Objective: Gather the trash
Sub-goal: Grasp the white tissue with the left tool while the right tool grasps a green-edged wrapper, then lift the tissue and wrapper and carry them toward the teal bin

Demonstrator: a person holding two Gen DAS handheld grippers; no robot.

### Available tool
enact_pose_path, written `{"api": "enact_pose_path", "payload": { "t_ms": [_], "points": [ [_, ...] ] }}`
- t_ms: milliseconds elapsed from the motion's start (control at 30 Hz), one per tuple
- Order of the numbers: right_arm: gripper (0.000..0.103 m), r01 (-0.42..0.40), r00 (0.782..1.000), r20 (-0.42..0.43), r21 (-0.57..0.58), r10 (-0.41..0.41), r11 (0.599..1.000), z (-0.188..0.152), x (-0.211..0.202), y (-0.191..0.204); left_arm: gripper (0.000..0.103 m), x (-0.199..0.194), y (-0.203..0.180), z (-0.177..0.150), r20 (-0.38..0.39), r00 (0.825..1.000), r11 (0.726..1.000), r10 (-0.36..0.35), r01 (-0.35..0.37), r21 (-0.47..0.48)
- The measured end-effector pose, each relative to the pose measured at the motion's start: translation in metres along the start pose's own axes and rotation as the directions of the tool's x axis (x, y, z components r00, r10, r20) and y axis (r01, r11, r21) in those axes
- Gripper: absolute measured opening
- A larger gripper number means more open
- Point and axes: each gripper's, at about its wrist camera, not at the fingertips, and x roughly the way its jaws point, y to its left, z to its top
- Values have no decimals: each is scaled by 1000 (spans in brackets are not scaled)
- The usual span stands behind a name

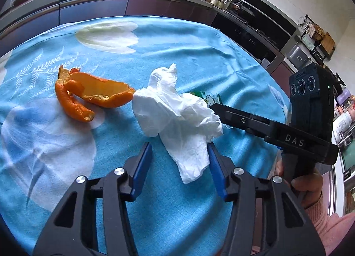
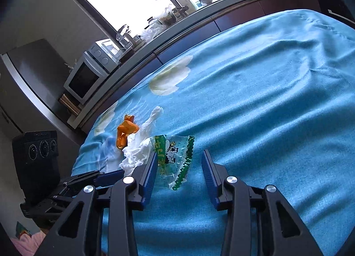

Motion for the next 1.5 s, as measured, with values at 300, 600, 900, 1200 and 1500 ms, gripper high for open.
{"api": "enact_pose_path", "payload": {
  "t_ms": [300, 600, 900, 1200, 1500],
  "points": [
    [22, -28, 1000, -2, 12, 28, 1000, -2, -2, -5, 4, 2, 1, -1, -1, 1000, 1000, -22, 22, -7],
    [20, -32, 999, 24, -14, 32, 999, -1, -15, 3, 3, -34, -1, -6, 74, 997, 999, -21, 18, 34],
    [20, -60, 998, 33, -62, 62, 996, 4, -21, 21, 3, -90, 4, -15, 178, 983, 998, -37, 29, 47],
    [20, -124, 992, 5, -124, 126, 984, 7, -8, 54, 3, -152, 17, -33, 276, 961, 999, 22, -34, 36],
    [20, -219, 975, -65, -194, 210, 956, 3, 23, 103, 3, -202, 46, -65, 326, 935, 990, 138, -130, -44]
  ]
}}
